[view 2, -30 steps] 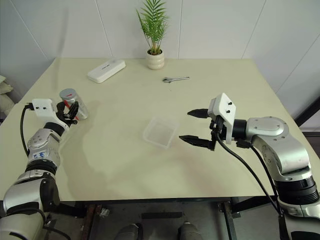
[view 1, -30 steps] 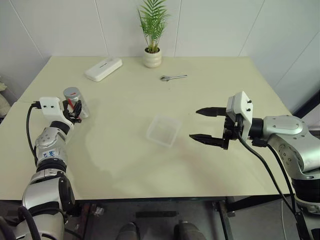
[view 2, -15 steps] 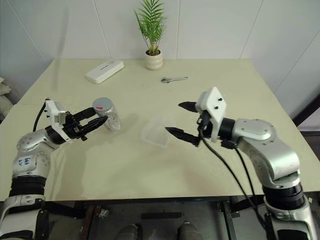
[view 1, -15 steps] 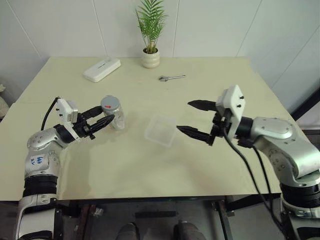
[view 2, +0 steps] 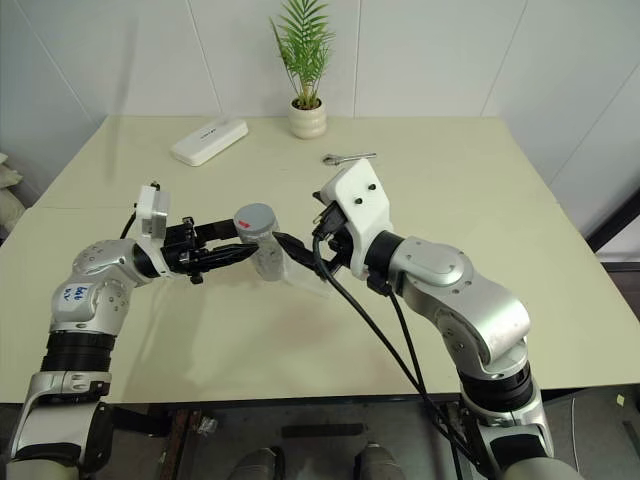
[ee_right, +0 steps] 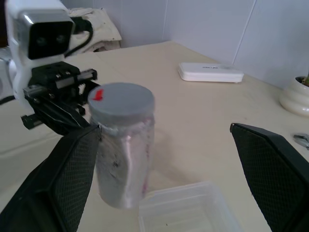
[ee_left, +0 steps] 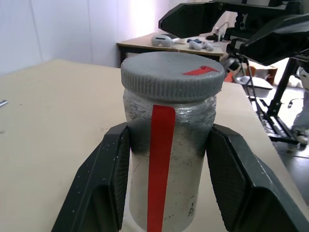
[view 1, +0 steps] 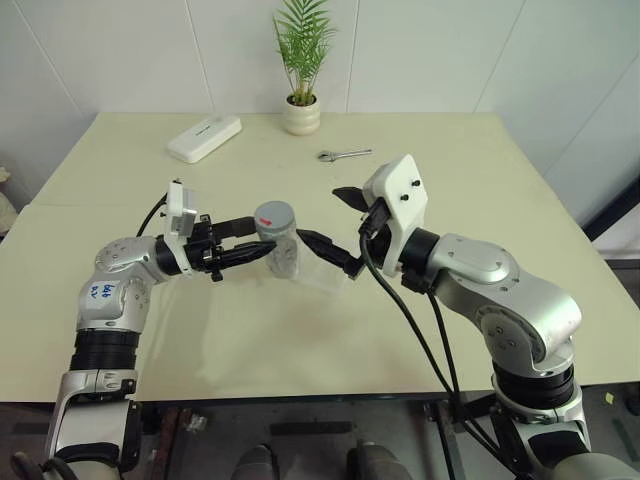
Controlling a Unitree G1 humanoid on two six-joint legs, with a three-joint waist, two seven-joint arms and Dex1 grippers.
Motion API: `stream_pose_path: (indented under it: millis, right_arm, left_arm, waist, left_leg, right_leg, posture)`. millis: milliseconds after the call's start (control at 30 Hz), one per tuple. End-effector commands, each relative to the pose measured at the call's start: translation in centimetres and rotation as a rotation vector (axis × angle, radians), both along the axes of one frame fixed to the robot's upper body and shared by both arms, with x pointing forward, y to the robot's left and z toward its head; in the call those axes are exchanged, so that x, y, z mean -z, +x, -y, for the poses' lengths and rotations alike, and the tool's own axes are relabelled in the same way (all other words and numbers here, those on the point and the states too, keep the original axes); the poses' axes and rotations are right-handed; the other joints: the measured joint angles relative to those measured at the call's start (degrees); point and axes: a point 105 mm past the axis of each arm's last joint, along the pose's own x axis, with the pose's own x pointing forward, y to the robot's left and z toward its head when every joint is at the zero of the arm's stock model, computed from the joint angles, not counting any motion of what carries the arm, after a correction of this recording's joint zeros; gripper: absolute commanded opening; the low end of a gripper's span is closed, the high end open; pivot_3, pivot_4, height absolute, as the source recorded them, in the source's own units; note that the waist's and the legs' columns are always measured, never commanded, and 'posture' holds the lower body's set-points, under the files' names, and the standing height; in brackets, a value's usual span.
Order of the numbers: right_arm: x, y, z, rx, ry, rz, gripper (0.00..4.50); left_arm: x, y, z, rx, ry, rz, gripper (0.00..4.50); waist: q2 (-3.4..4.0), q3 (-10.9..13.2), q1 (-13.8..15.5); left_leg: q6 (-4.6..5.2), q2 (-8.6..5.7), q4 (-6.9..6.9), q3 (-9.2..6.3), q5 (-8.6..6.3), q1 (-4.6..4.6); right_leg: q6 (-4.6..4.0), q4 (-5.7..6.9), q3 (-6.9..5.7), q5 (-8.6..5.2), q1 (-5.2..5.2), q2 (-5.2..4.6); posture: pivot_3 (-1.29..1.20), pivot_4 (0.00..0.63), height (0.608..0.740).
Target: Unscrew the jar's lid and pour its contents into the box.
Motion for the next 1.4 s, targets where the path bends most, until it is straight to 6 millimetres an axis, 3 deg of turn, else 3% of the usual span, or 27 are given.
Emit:
stream_pose_path:
  millis: [33, 400, 533, 1233, 1333, 1400]
  right_arm:
    - [-1.0, -0.7, -0.6, 0.014, 0.023, 0.058, 4.5]
    - [-0.7, 0.4, -2.0, 0.117, 0.062, 0.058, 4.5]
    - [-0.5, 0.4, -2.2, 0.119, 0.063, 0.052, 4.5]
    - [0.5, 0.0, -3.3, 0.081, 0.099, -0.01, 4.5]
    - [0.9, 0.0, -3.5, 0.063, 0.091, -0.033, 3.89]
    - [1.0, 0.1, -3.5, 0.062, 0.09, -0.038, 3.22]
  left_arm:
    - [-0.8, -0.1, 0.6, 0.043, 0.007, 0.039, 2.0]
    - [-0.7, 0.5, 2.1, 0.077, 0.027, 0.023, 2.0]
    - [-0.8, 0.6, 2.2, 0.082, 0.033, 0.041, 2.0]
    - [-0.9, 0.6, 3.0, 0.112, 0.03, 0.066, 2.0]
    - [-1.0, 0.5, 3.0, 0.115, 0.034, 0.073, 2.0]
    - [-1.1, 0.4, 3.1, 0.119, 0.034, 0.08, 2.0]
  waist:
    - [0.0, 0.0, 0.0]
    - [0.0, 0.0, 0.1]
    - [0.0, 0.0, 0.1]
    - [0.0, 0.0, 0.1]
    - [0.0, 0.0, 0.1]
    - [0.0, 0.0, 0.1]
  left_leg:
    - [0.0, 0.0, 0.0, 0.0, 0.0, 0.0]
    - [0.0, 0.0, 0.0, -0.01, 0.0, -0.13]
    - [-0.05, -0.01, 0.05, -0.01, 0.07, -0.64]
    - [-0.06, -0.01, 0.01, 0.01, 0.09, -0.64]
    - [-0.06, -0.01, 0.02, 0.01, 0.09, -0.64]
    - [-0.06, 0.0, 0.02, 0.0, 0.09, -0.64]
  right_leg:
    - [0.0, 0.01, 0.0, 0.0, -0.01, 0.0]
    - [-0.01, 0.02, 0.0, -0.01, -0.15, 0.01]
    - [-0.01, 0.25, 0.02, 0.0, -0.73, 0.0]
    - [-0.02, 0.25, 0.02, -0.01, -0.76, 0.01]
    - [-0.03, 0.26, 0.02, -0.01, -0.76, 0.02]
    - [-0.03, 0.26, 0.02, -0.01, -0.76, 0.02]
  posture:
    - [0.0, 0.15, 0.74]
    - [0.0, 0.15, 0.74]
    - [0.0, 0.15, 0.74]
    - [0.0, 0.15, 0.74]
    - [0.0, 0.15, 0.74]
    - [0.0, 0.15, 0.74]
